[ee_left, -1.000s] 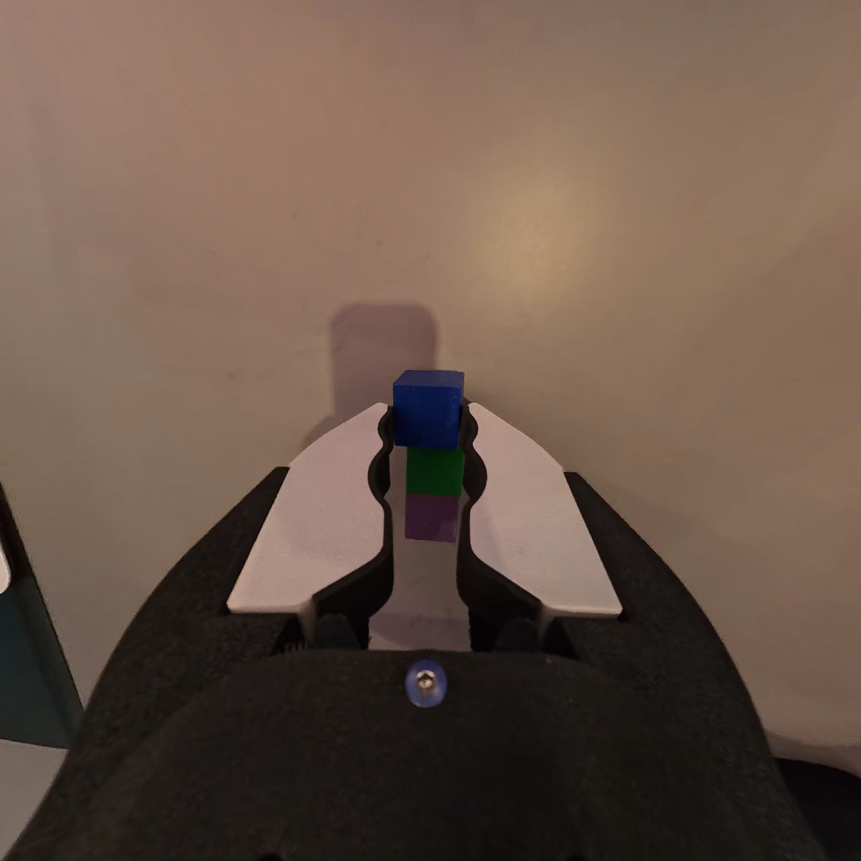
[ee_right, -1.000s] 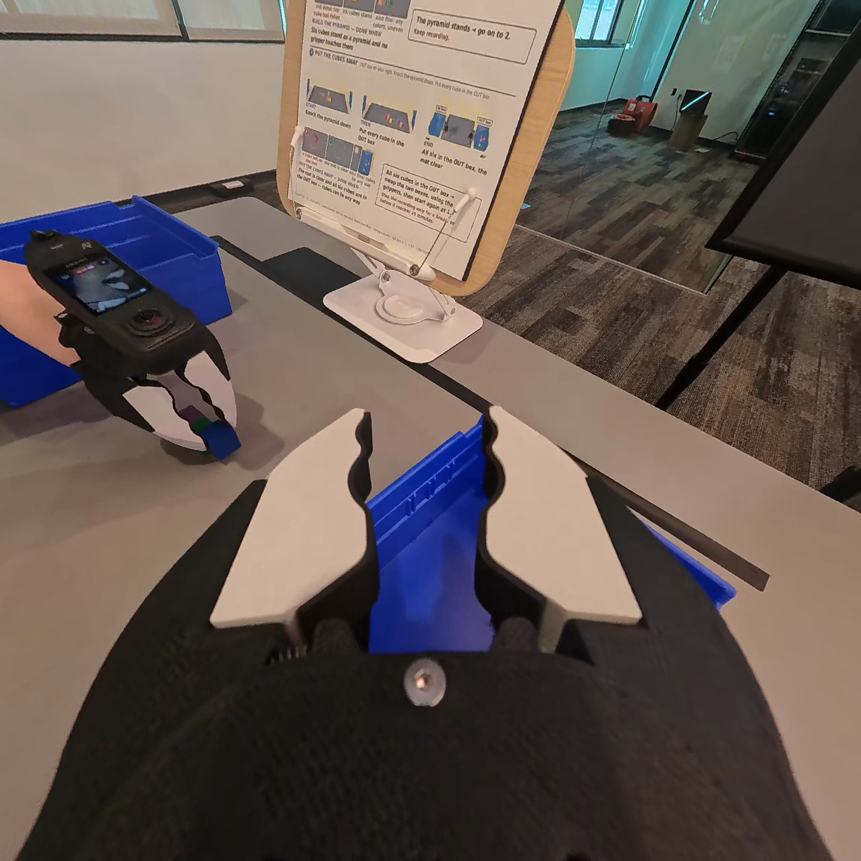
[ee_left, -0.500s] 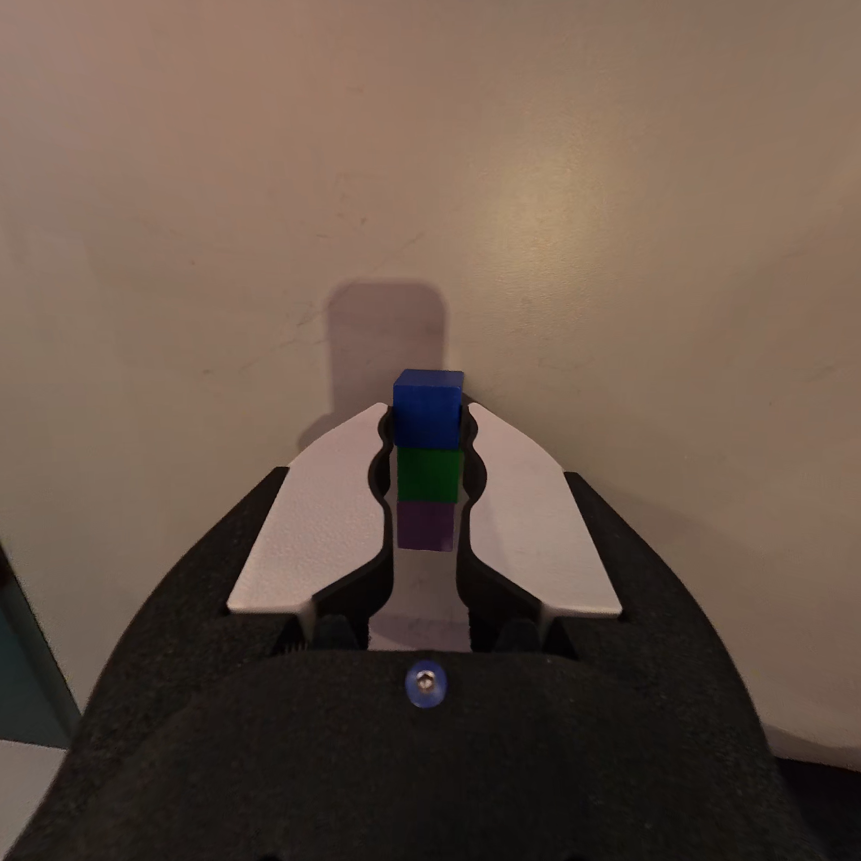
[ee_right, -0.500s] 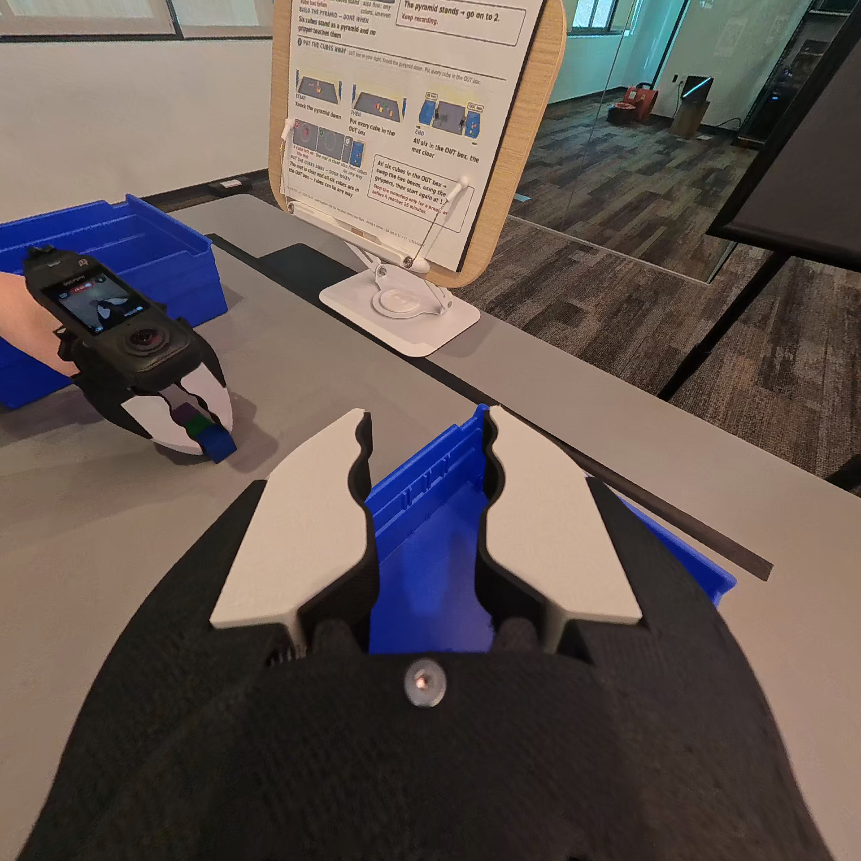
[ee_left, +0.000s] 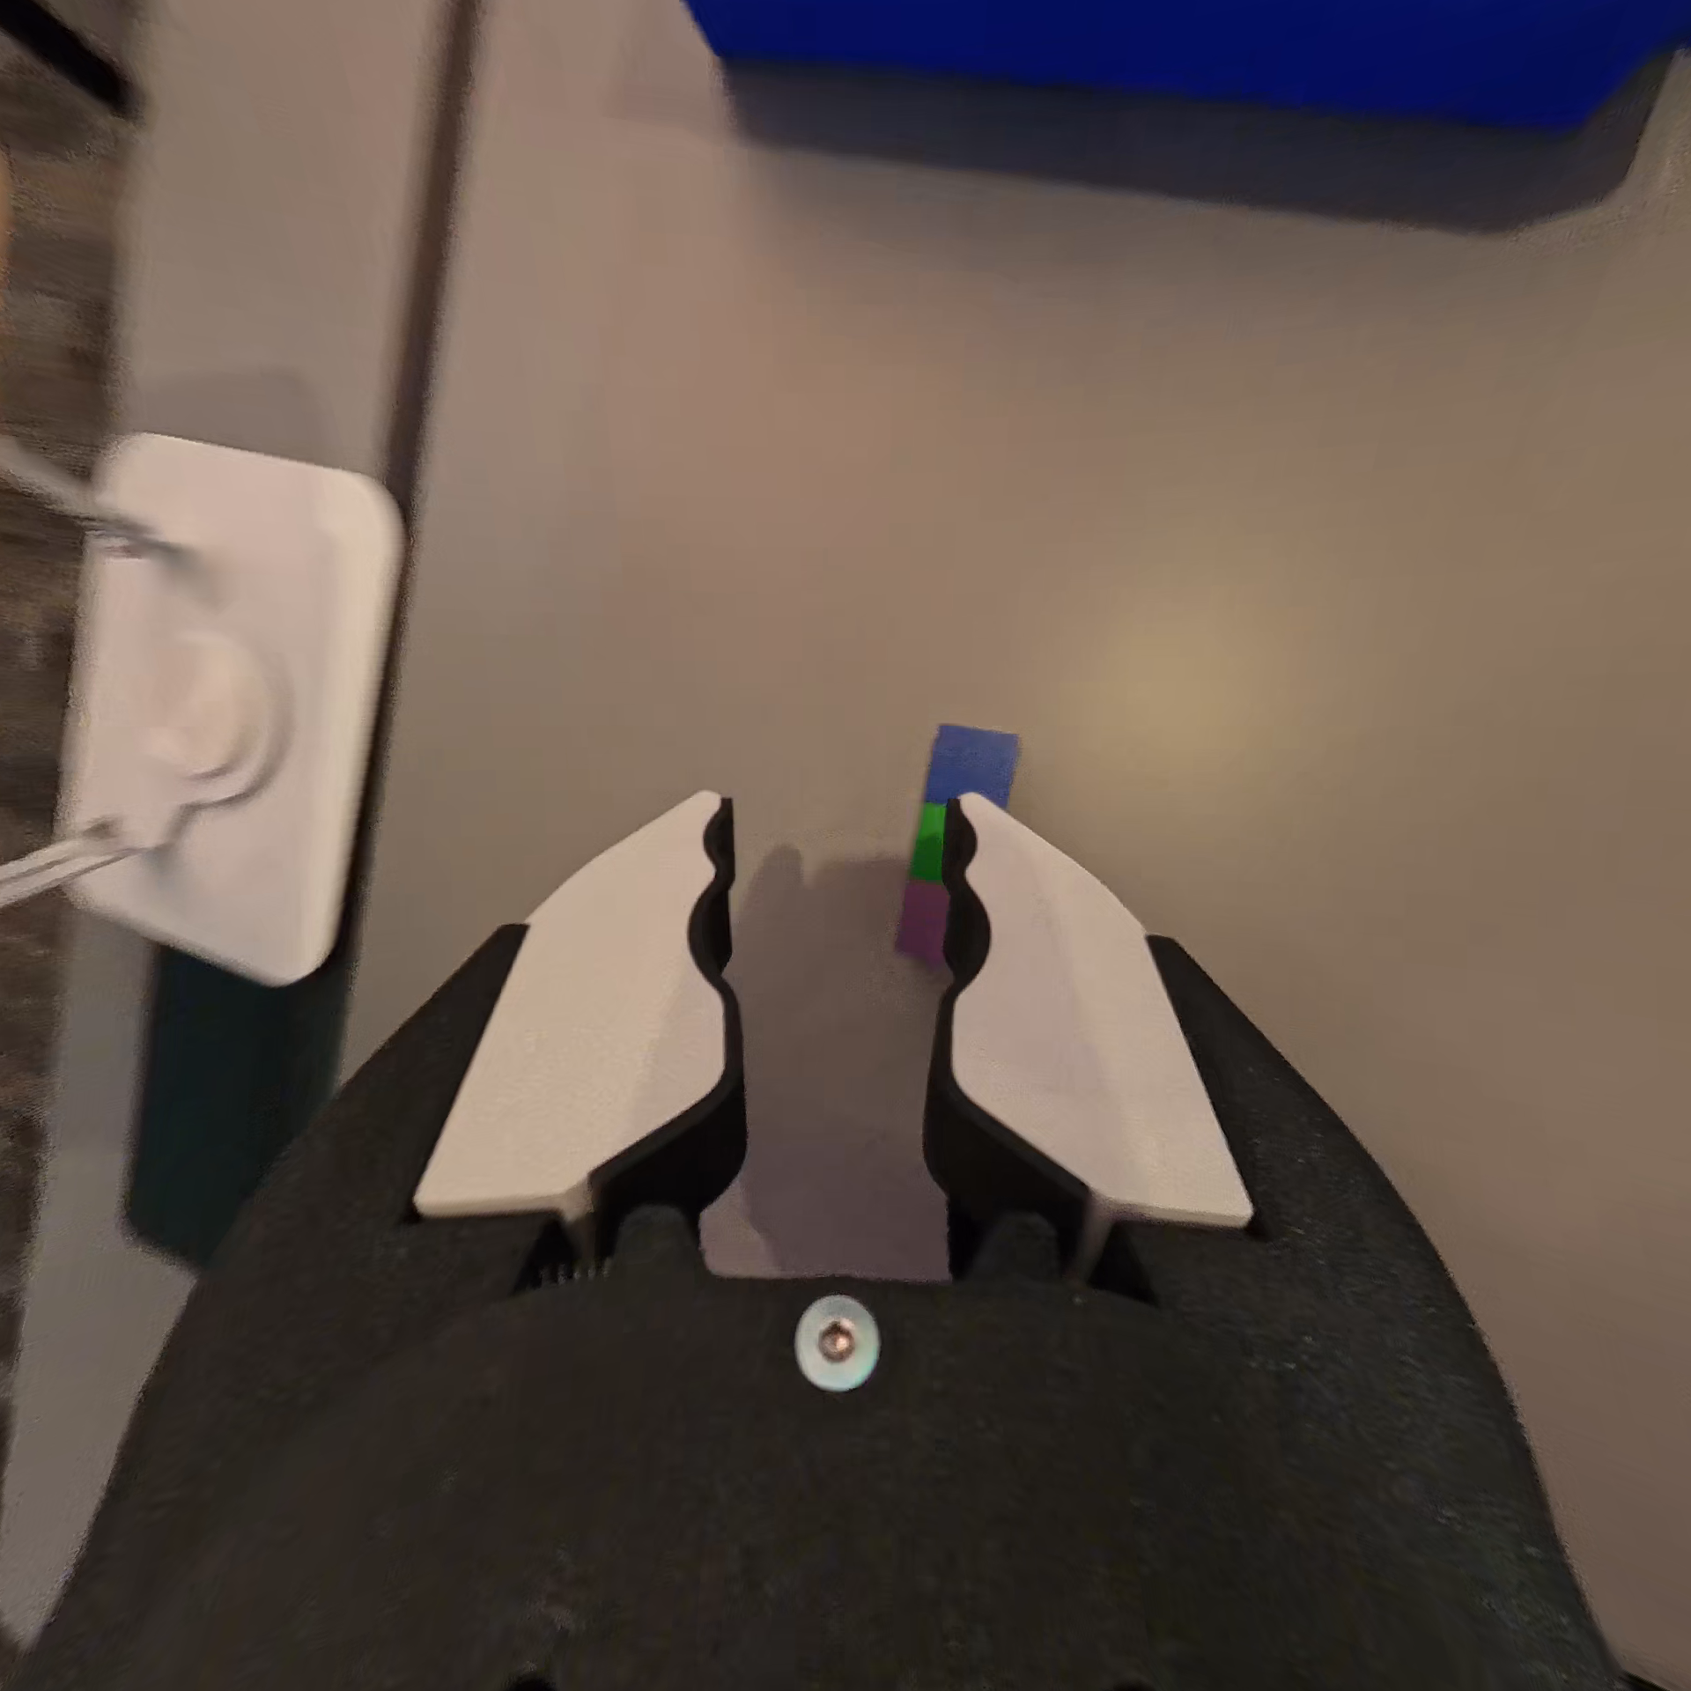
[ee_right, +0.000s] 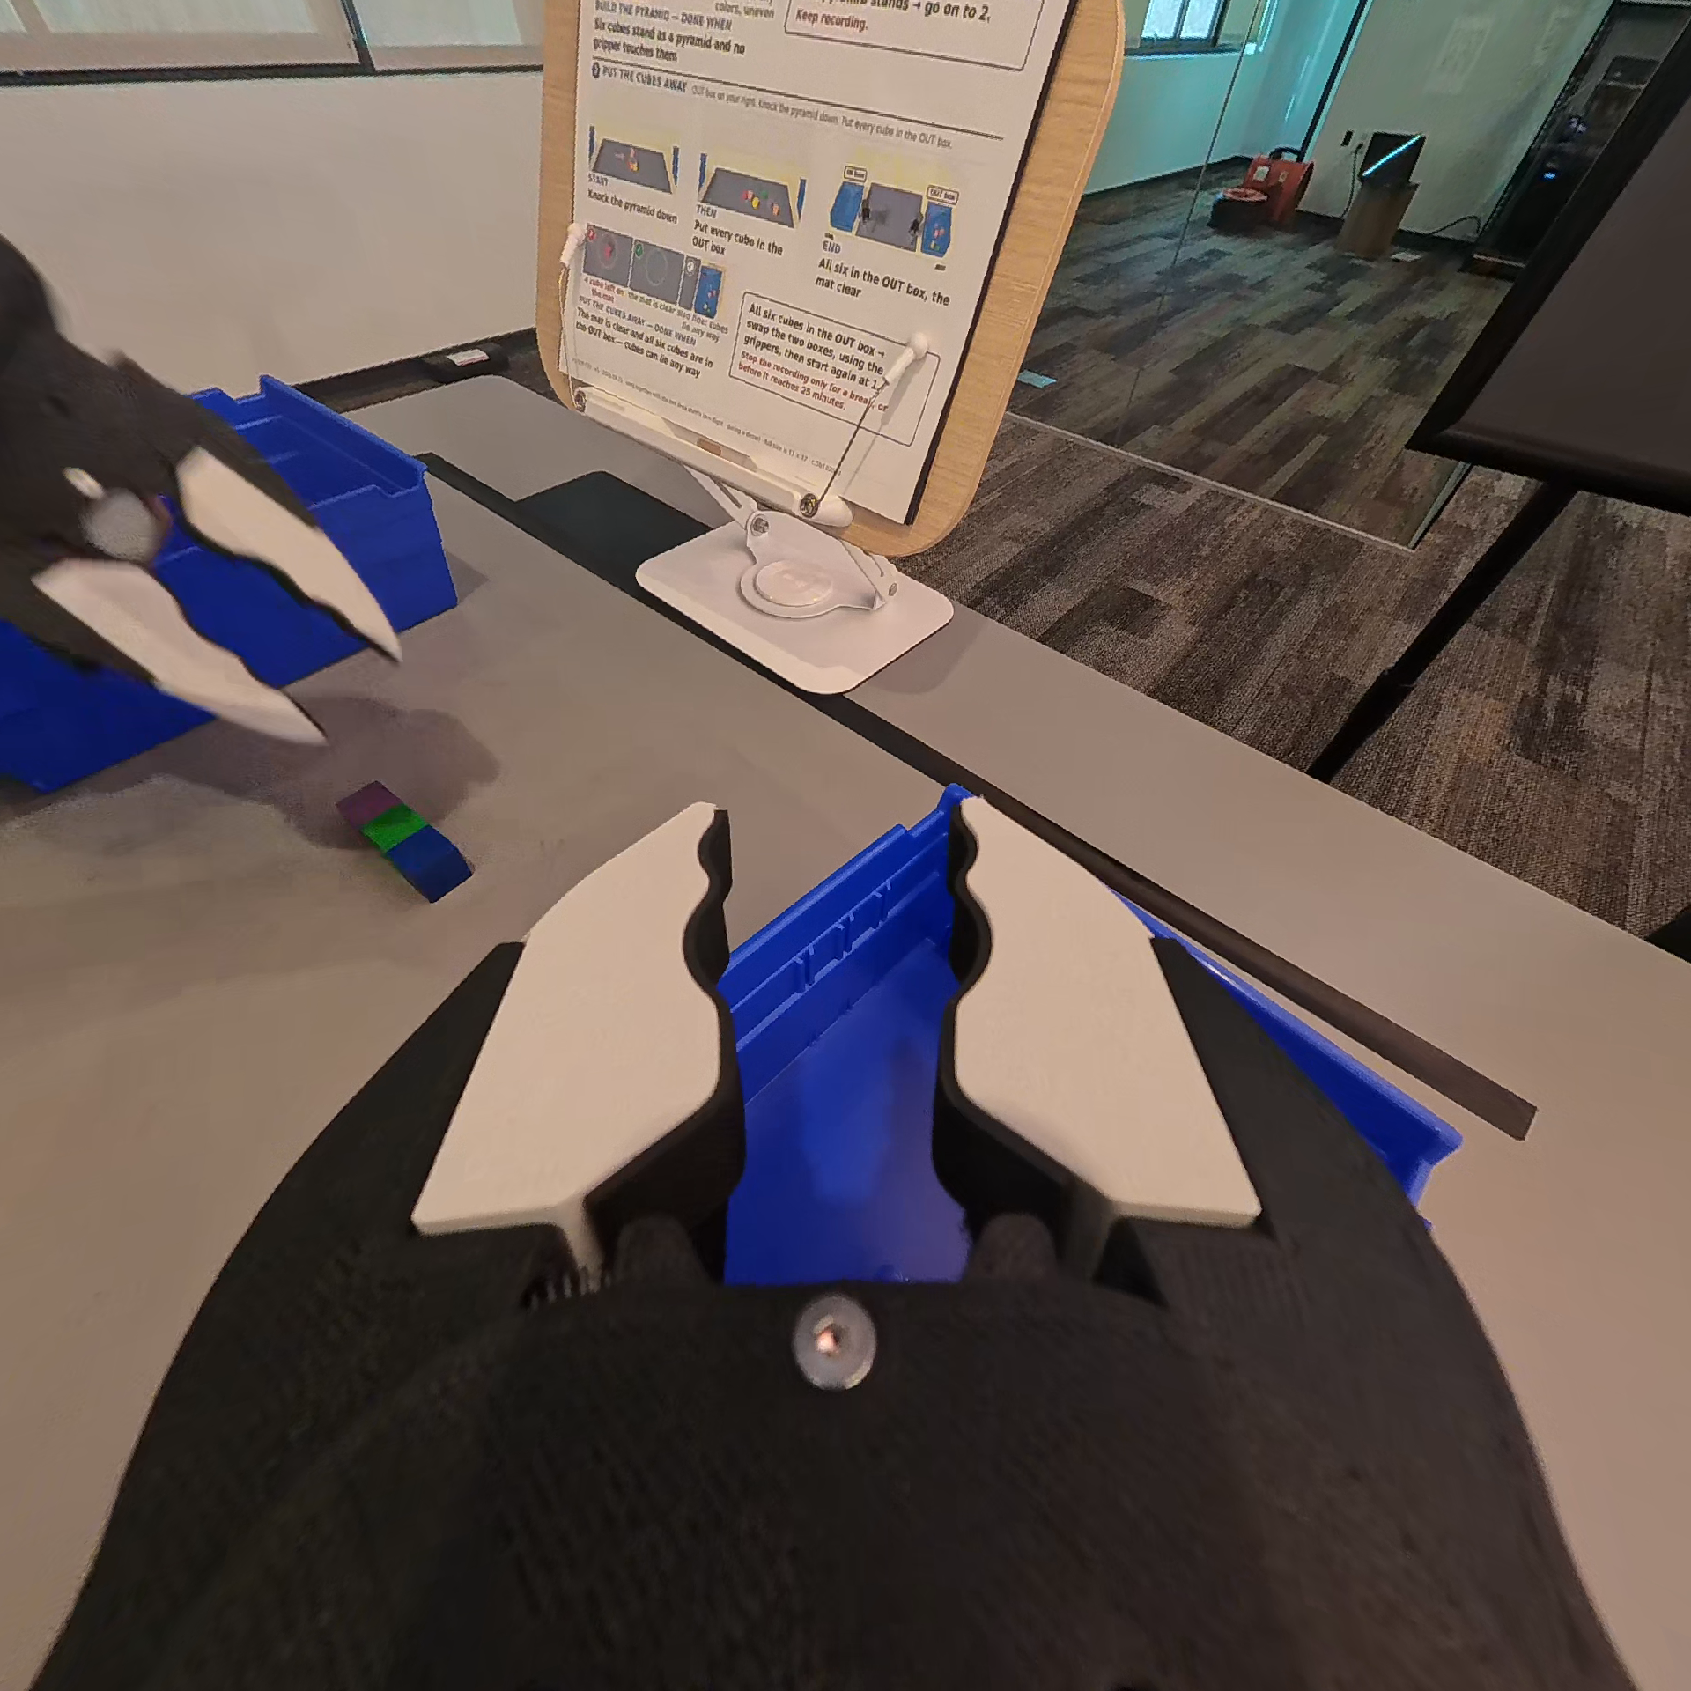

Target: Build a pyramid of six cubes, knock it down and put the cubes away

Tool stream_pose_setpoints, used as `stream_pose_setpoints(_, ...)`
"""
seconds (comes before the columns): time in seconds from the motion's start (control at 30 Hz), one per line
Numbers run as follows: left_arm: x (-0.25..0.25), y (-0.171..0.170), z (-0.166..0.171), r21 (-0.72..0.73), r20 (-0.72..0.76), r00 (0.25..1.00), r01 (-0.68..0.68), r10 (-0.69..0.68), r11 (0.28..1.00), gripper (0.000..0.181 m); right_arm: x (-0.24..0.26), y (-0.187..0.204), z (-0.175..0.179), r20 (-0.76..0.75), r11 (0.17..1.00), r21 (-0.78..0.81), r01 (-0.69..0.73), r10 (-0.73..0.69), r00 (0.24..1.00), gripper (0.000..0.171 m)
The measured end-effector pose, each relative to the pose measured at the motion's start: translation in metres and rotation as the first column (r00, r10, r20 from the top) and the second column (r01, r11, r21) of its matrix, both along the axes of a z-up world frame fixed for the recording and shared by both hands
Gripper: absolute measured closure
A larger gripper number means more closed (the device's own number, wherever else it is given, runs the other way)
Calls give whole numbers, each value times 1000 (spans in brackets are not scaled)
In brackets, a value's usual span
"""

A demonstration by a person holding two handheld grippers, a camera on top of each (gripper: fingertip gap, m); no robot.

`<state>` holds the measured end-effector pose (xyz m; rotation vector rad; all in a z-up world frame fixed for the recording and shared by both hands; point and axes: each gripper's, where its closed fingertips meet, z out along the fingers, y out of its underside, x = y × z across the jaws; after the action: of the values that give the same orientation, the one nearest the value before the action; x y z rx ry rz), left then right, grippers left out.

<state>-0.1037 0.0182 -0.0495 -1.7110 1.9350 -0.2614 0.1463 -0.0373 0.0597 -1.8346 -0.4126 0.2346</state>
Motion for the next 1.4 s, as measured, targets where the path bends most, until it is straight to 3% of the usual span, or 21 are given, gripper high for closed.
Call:
stream_pose_setpoints(0.1, -45, 27, 54, 106, 134, 981, -153, 138, 983, 140, 1, -1, 2, -12, 1000, 9, 0, 0, 1000, 125)
stream_pose_setpoints(0.17, -93, 50, 71, 111, 146, 950, -292, 275, 950, 141, 1, -1, 4, -17, 1000, 15, 2, -1, 1000, 125)
stream_pose_setpoints(0.3, -194, 103, 50, 139, 30, 831, -554, 556, 821, 141, -1, -1, 6, -12, 1000, 19, -2, 2, 1000, 125)
stream_pose_setpoints(0.47, -248, 121, -30, 126, -163, 841, -502, 517, 856, 135, 2, -1, -2, 10, 1000, -11, 11, -11, 1000, 125)
stream_pose_setpoints(0.57, -261, 125, -54, 114, -216, 843, -478, 492, 871, 137, 6, -1, -4, 9, 1000, -14, 28, -28, 1000, 125)
stream_pose_setpoints(1.07, -272, 140, -89, 12, -316, 850, -440, 421, 898, 148, 17, 5, -17, 36, 996, -62, 66, -64, 997, 125)
stream_pose_setpoints(1.3, -270, 139, -89, -11, -299, 856, -446, 423, 895, 153, 17, 9, -25, 43, 994, -84, 68, -64, 997, 124)
stream_pose_setpoints(1.4, -272, 141, -72, 26, -266, 854, -458, 447, 889, 153, 19, 8, -25, 37, 994, -84, 68, -65, 997, 124)
